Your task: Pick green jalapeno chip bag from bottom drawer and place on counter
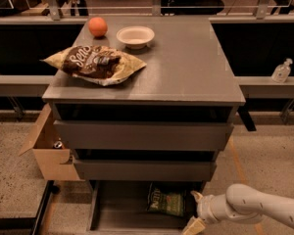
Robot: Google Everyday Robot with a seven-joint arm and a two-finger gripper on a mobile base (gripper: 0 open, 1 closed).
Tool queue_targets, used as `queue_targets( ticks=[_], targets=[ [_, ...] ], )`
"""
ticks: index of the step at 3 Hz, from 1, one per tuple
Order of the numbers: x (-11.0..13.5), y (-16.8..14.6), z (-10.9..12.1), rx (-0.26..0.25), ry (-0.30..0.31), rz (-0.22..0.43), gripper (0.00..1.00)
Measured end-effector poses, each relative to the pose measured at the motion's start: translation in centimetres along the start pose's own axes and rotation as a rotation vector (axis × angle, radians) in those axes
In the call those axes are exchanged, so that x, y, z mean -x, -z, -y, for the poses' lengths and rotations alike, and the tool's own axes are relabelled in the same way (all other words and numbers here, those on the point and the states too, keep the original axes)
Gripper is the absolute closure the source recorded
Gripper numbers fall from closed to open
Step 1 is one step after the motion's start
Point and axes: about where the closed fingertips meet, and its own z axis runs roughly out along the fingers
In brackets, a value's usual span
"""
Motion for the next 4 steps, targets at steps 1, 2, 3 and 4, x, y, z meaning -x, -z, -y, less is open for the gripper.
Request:
queue_targets(
  ticks=[1,2,3,4],
  targets=[
    [0.1,-3.1,1.2,0.007,0.024,0.017,0.00],
    [0.1,-6.2,2.7,-0.012,0.048,0.048,0.00],
    [-0.6,-9.0,4.5,-0.055,0.049,0.082,0.00],
    [-1.3,-11.6,6.4,-0.117,0.037,0.113,0.00]
  ],
)
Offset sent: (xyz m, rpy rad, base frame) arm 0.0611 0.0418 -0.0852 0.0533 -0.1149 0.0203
